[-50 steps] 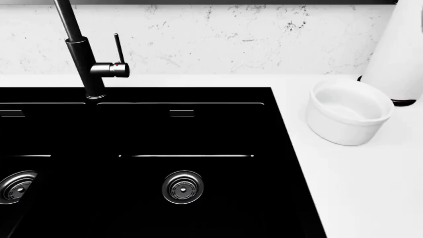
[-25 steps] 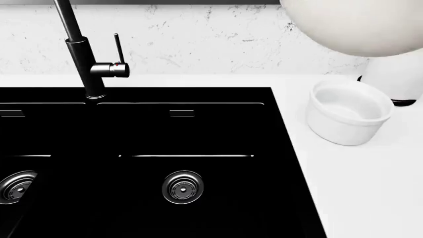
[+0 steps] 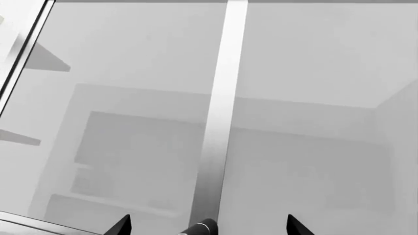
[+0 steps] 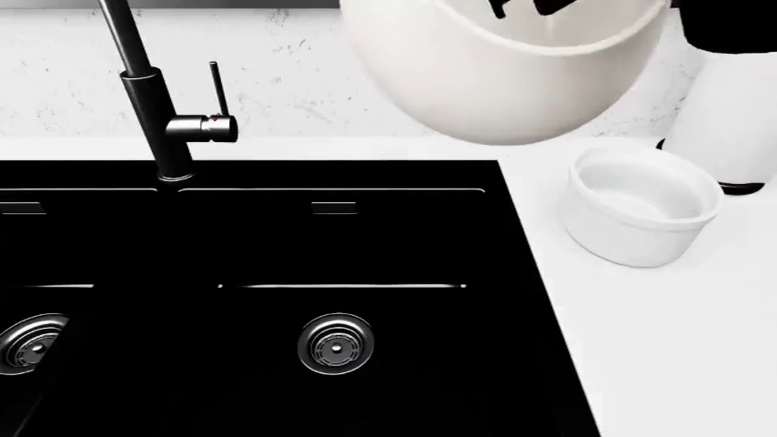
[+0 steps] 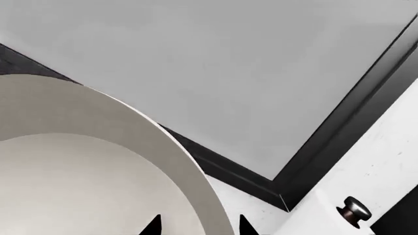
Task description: Stack the bowls in the sink.
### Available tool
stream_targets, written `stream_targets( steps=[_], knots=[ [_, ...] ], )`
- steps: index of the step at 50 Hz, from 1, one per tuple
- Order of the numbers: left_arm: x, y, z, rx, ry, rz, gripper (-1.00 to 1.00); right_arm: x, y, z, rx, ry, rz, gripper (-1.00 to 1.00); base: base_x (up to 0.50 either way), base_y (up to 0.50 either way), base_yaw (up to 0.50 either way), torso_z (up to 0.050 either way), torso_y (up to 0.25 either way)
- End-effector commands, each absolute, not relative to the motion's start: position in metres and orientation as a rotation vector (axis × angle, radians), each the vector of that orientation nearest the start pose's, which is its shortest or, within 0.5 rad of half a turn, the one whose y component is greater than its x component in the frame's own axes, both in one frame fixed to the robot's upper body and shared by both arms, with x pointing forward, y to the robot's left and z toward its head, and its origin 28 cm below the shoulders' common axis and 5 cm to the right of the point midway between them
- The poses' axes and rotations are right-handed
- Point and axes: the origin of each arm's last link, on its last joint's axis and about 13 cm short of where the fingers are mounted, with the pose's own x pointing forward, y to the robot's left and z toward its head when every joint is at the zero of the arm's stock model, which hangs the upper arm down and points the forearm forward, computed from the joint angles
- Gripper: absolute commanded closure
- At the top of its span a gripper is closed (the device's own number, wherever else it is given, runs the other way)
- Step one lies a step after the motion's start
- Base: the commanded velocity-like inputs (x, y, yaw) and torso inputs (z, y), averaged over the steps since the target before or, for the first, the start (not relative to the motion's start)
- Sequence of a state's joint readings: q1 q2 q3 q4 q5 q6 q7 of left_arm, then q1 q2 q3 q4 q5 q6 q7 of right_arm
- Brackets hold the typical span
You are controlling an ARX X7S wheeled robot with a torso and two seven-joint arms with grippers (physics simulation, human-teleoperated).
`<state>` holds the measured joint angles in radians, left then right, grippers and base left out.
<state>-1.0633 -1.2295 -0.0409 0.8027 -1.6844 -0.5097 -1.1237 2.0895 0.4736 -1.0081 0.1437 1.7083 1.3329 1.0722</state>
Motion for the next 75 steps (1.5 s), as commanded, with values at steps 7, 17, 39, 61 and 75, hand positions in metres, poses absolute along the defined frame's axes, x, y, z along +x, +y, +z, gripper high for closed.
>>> stream_targets(
  steps=[7, 17, 39, 61, 75],
  knots=[
    [0.135, 0.283, 0.366, -0.106, -0.671, 0.203, -1.00, 0.273, -0.059, 0.402, -0.588, 0.091, 0.049, 1.00, 0.00, 0.00, 0.00, 0.000, 0.000],
    [0.136, 0.283, 0.365, -0.106, -0.670, 0.202, -1.00, 0.280, -0.045, 0.386, -0.577, 0.104, 0.120, 1.00, 0.00, 0.00, 0.00, 0.000, 0.000],
    [0.138, 0.283, 0.364, -0.109, -0.663, 0.205, -1.00, 0.281, -0.030, 0.374, -0.629, 0.128, 0.223, 1.00, 0.00, 0.00, 0.00, 0.000, 0.000],
    [0.138, 0.284, 0.362, -0.111, -0.663, 0.206, -1.00, 0.283, -0.013, 0.356, -0.649, 0.145, 0.312, 1.00, 0.00, 0.00, 0.00, 0.000, 0.000],
    [0.138, 0.283, 0.361, -0.107, -0.661, 0.207, -1.00, 0.280, -0.008, 0.336, -0.704, 0.191, 0.382, 1.00, 0.00, 0.00, 0.00, 0.000, 0.000]
  ],
)
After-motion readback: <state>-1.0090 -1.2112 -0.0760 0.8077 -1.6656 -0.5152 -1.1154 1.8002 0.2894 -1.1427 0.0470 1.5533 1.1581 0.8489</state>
